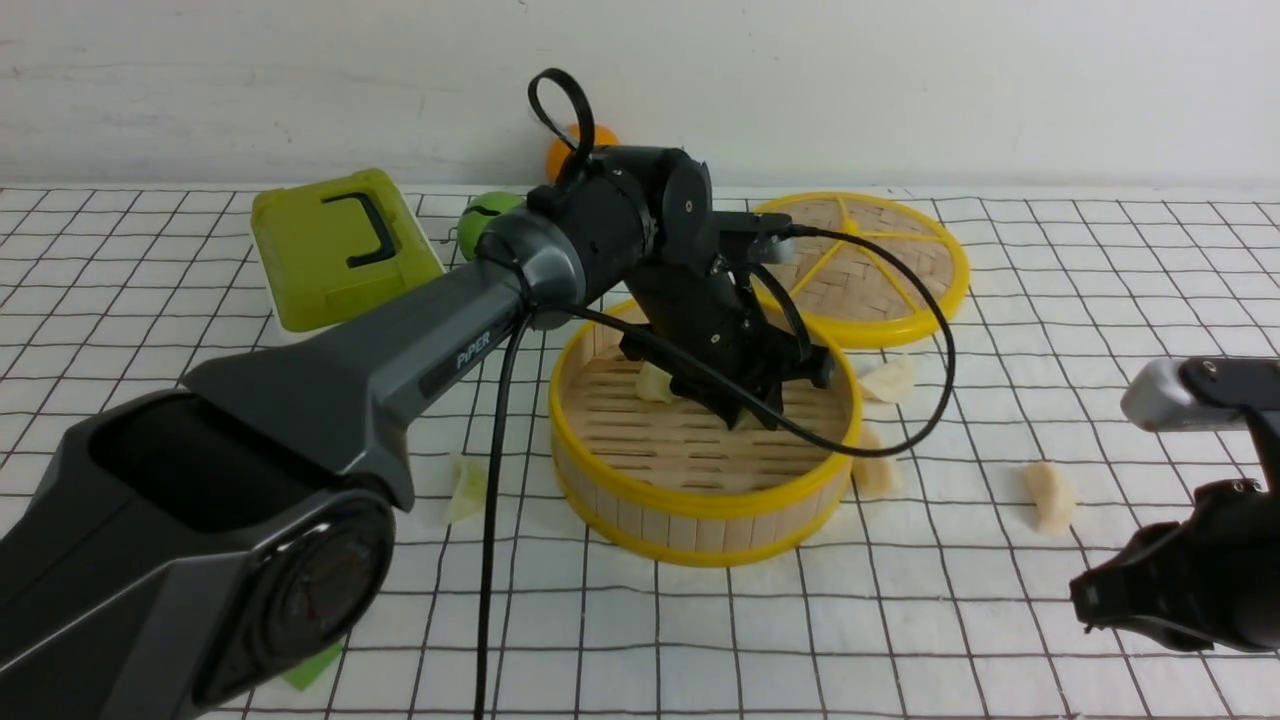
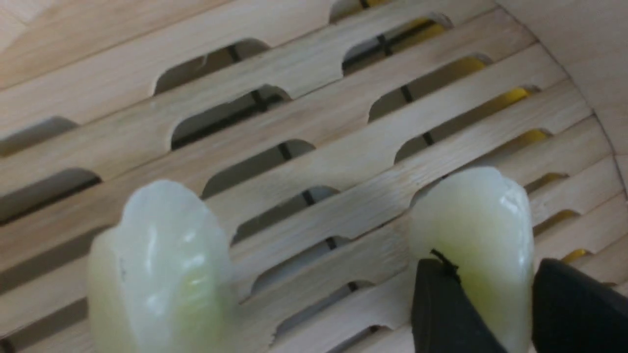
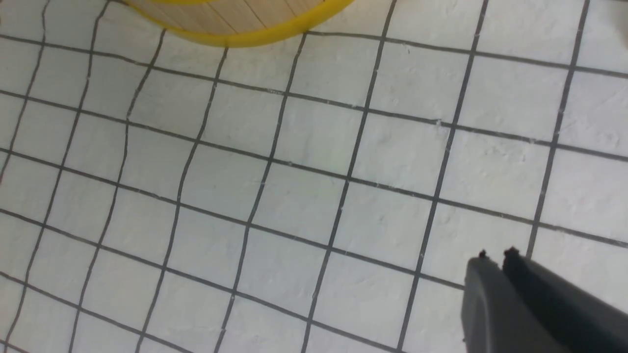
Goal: Put the dumplings into the steamer on the table with the white tablecloth.
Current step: 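Reach for and grasp a dumpling on the table with the left gripper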
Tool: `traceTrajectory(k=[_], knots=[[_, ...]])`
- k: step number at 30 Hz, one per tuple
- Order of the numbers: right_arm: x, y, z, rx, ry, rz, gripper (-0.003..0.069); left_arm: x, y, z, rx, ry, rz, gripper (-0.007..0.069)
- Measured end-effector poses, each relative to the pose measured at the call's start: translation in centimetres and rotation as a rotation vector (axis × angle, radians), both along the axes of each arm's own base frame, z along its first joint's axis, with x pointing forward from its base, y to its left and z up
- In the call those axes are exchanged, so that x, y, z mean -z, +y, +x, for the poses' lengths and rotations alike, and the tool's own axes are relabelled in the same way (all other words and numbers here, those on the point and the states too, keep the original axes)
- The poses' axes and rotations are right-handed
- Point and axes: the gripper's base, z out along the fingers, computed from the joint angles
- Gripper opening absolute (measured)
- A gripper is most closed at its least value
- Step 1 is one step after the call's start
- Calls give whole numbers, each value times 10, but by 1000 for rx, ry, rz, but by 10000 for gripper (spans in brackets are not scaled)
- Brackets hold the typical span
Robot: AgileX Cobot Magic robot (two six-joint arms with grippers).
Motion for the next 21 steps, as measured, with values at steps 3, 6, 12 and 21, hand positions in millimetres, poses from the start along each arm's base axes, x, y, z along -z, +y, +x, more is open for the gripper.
traceTrajectory(k=[3, 6, 12, 21], knots=[[0, 0, 0, -2, -1, -1, 39, 0, 1, 1, -16, -2, 3, 225], [0, 0, 0, -3, -1, -1, 41, 0, 1, 2, -41, -7, 0, 225], [0, 0, 0, -4, -2, 0, 41, -5, 4, 6, -75, -35, 12, 219], [0, 0, 0, -1, -4, 3, 41, -30, 9, 12, -85, -113, 17, 145]])
